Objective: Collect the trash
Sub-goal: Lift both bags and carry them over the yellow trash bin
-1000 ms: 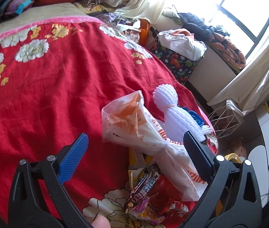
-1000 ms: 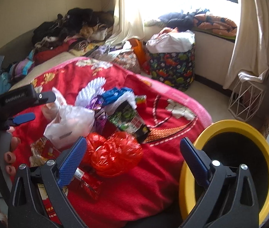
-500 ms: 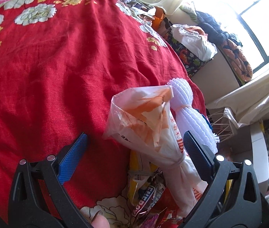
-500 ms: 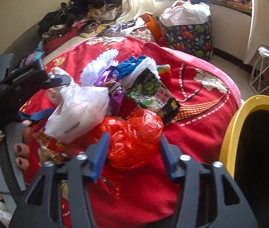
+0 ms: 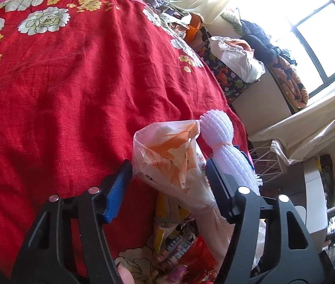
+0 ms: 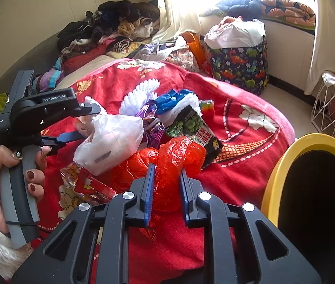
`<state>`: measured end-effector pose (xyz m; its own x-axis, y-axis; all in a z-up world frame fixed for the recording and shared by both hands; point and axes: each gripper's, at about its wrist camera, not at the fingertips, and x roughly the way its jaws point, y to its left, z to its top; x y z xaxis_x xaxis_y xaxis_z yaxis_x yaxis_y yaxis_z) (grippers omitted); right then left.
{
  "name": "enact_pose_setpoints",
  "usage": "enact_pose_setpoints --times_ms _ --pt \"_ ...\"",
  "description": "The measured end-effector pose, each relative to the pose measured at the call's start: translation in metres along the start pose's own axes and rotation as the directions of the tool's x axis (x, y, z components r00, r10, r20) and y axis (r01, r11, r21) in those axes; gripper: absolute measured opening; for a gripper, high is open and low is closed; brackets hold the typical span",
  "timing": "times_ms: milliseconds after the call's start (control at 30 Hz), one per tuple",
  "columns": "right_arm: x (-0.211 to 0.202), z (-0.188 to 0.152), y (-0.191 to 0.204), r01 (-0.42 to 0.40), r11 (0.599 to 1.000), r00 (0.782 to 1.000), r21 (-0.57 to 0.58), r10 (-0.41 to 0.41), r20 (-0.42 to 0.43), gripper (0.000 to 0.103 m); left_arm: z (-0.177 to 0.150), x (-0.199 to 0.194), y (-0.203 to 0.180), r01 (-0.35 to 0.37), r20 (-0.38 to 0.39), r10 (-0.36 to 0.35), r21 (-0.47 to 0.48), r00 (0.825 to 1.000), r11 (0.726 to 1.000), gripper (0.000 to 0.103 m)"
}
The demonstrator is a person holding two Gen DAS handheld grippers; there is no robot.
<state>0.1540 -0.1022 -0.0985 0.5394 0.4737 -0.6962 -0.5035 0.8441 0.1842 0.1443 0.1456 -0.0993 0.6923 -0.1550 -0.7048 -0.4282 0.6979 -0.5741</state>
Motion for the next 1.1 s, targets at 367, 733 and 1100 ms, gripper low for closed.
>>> enact_pose_setpoints --times_ms 367,733,1100 --pt "-0.028 0.004 -0.004 0.036 0.999 0.997 0.012 -0.037 0.069 0.018 0.005 -0.041 -0.015 0.089 0.093 -0.093 0.042 0.991 0.995 0.042" --pt "-0.06 0.007 -0.02 0.061 0.996 0.985 0.061 -0.07 0.155 0.018 0.009 -0.078 -0.043 0.153 0.165 -0.171 0.117 0.971 0.981 0.041" --pt "-0.088 0.005 -0.044 0.106 0.988 0.969 0.114 -0.129 0.213 0.018 -0.005 -0.09 -0.074 0.173 0.172 -0.211 0.21 0.962 0.962 0.041"
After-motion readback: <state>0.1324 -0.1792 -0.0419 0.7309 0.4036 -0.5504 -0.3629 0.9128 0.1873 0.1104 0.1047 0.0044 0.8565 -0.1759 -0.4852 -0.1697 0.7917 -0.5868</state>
